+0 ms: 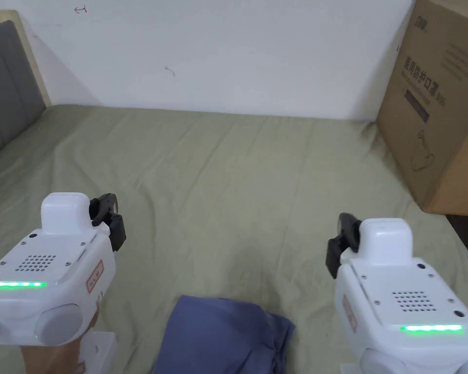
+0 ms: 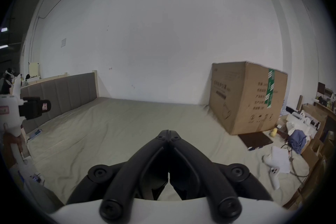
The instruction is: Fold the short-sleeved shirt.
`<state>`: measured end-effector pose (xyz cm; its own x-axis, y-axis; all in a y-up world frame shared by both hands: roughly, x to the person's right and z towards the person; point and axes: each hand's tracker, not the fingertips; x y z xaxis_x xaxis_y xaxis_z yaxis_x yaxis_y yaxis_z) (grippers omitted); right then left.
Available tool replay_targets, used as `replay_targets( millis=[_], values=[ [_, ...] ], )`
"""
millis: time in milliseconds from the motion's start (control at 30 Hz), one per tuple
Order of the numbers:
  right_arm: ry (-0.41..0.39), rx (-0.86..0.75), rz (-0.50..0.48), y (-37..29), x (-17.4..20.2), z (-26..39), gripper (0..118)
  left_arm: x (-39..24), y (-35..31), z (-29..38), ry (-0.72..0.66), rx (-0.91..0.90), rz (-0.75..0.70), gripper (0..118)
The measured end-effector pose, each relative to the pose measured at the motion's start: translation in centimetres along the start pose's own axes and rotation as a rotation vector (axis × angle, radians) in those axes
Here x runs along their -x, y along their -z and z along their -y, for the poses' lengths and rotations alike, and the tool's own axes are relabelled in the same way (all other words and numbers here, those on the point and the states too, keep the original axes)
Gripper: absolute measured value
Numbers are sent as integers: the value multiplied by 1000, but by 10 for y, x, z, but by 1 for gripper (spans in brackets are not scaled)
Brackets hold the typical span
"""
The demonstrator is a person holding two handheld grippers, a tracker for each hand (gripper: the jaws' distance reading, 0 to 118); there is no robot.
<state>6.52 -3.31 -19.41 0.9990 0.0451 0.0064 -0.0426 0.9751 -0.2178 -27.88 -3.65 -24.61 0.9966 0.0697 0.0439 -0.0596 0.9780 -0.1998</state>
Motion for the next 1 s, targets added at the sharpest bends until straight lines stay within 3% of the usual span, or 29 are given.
replay_targets(
  millis=[100,400,700,767,800,833,867,1000],
  values=[
    [11,69,-49,18,18,29,0,2,-2,1,-10,8,4,0],
    [-83,331,-158,62,77,131,0,13,-3,19,-42,88,32,0],
    [-61,599,-168,88,87,214,0,20,11,66,-147,326,95,4],
    [-53,493,-178,80,83,219,0,19,20,80,-169,412,127,27],
    [-61,512,-180,79,82,219,0,18,24,87,-185,455,136,49],
    [-64,511,-182,78,81,222,0,15,28,94,-198,509,150,78],
    [-62,512,-186,82,81,214,0,13,33,102,-216,562,163,94],
    [-55,521,-206,80,78,208,0,9,56,136,-310,767,213,103]
  ],
)
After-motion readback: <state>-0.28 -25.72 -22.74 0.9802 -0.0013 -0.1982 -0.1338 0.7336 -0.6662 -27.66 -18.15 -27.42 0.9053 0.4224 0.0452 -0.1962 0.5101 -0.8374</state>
